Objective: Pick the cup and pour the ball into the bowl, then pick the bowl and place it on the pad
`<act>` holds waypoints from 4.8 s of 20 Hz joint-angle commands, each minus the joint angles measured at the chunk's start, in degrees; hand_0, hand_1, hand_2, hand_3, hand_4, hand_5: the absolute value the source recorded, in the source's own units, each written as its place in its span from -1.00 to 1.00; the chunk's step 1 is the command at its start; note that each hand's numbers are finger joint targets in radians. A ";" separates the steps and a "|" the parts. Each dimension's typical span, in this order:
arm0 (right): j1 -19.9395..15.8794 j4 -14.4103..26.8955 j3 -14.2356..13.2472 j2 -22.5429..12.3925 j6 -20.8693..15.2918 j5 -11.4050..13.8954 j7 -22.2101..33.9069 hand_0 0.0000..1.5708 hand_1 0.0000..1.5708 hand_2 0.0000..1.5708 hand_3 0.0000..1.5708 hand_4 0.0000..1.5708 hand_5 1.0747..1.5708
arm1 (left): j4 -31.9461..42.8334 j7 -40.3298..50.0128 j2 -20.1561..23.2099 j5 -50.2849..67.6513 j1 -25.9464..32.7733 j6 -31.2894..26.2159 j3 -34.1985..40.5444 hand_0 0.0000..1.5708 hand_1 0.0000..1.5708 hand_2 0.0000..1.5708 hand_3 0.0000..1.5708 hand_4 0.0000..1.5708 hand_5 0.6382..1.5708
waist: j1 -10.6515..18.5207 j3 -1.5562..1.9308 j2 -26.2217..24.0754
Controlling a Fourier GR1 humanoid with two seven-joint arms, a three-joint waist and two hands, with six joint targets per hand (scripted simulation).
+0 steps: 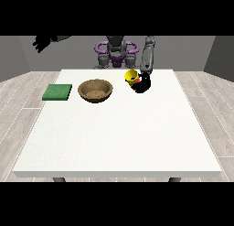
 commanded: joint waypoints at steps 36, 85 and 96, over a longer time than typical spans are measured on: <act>-3.55 25.53 1.66 0.68 3.87 4.32 -4.47 -1.00 -1.00 -1.00 -0.59 -0.12 0.93 | 3.68 71.45 -5.12 -66.15 -26.28 -13.70 -54.09 -0.68 -0.68 0.57 0.98 0.37 1.00 | 0.95 -0.09 -15.99; -18.94 52.64 -1.58 8.42 -10.02 7.76 -27.29 -1.00 -1.00 -1.00 -1.00 -0.35 0.93 | -34.56 48.81 24.77 20.21 -17.97 -36.54 15.07 -1.00 -1.00 -1.00 -1.00 0.30 0.93 | 21.50 -0.06 4.03; -23.75 57.09 -0.06 10.58 -13.38 8.86 -29.59 -1.00 -1.00 -1.00 -1.00 -0.43 0.90 | -35.54 47.55 27.32 22.01 -14.27 -37.23 16.68 -1.00 -1.00 -1.00 -1.00 0.30 0.92 | 20.18 -0.10 4.57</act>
